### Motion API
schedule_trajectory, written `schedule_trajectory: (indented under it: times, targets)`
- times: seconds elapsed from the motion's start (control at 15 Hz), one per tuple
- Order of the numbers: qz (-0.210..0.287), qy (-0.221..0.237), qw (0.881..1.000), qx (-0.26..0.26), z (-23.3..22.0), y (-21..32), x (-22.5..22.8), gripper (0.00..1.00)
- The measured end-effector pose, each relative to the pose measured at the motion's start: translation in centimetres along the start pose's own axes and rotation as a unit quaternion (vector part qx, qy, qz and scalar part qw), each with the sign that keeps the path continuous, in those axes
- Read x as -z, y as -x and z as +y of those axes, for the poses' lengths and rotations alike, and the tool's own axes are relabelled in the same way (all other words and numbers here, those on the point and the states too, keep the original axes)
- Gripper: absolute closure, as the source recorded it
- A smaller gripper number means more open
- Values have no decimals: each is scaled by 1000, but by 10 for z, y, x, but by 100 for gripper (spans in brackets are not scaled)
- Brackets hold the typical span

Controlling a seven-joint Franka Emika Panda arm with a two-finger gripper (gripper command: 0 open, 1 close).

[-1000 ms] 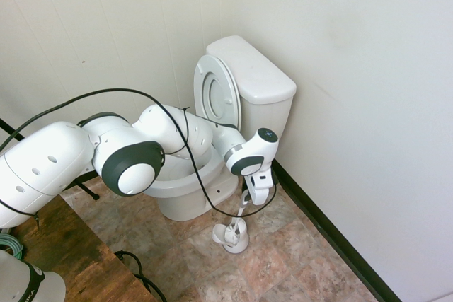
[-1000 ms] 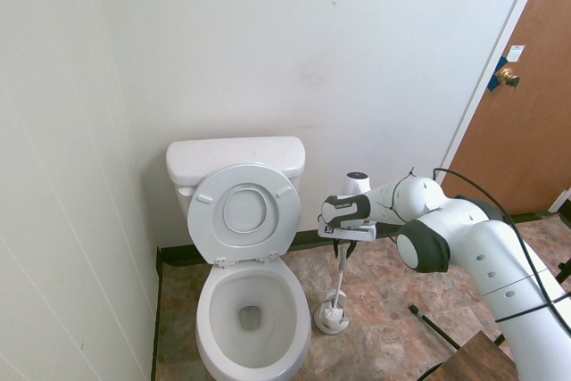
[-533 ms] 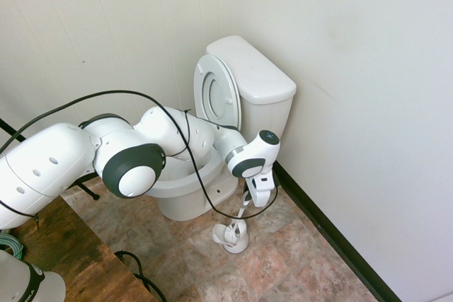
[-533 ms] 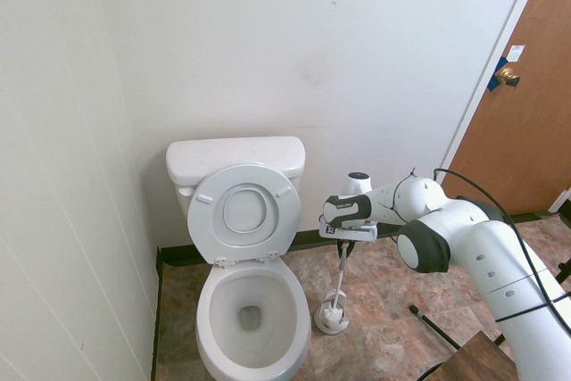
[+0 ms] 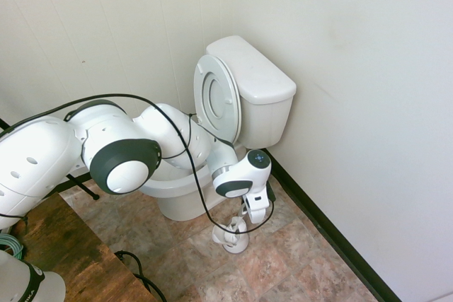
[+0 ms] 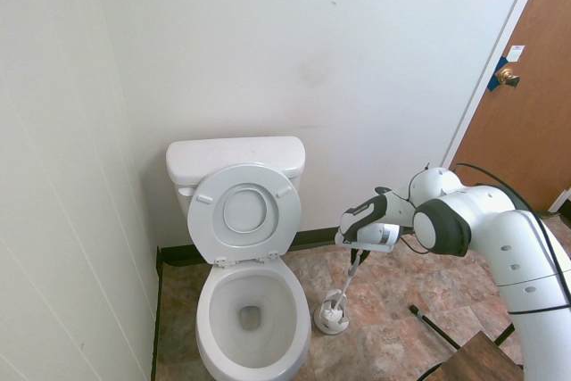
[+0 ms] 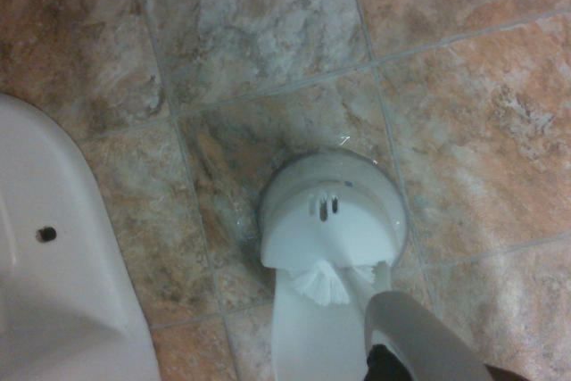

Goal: Clean the toilet

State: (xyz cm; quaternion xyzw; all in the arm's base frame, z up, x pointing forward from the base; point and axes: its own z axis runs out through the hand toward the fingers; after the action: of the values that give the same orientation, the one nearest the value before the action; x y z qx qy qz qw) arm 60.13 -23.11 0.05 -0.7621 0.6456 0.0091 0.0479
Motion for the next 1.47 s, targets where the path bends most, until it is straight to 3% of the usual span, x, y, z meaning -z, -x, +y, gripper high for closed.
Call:
schedule_trajectory:
  times: [0.47, 0.87, 1.07, 1.27, 1.47]
  targets:
    - [15, -30, 999, 5, 69, 64, 20, 100]
    - [57, -66, 996, 10, 82, 91, 145, 100]
    - [84, -61, 995, 9, 94, 102, 210, 100]
    - [96, -58, 993, 35, 78, 140, 277, 100]
    - [111, -71, 989, 73, 43, 211, 345, 100]
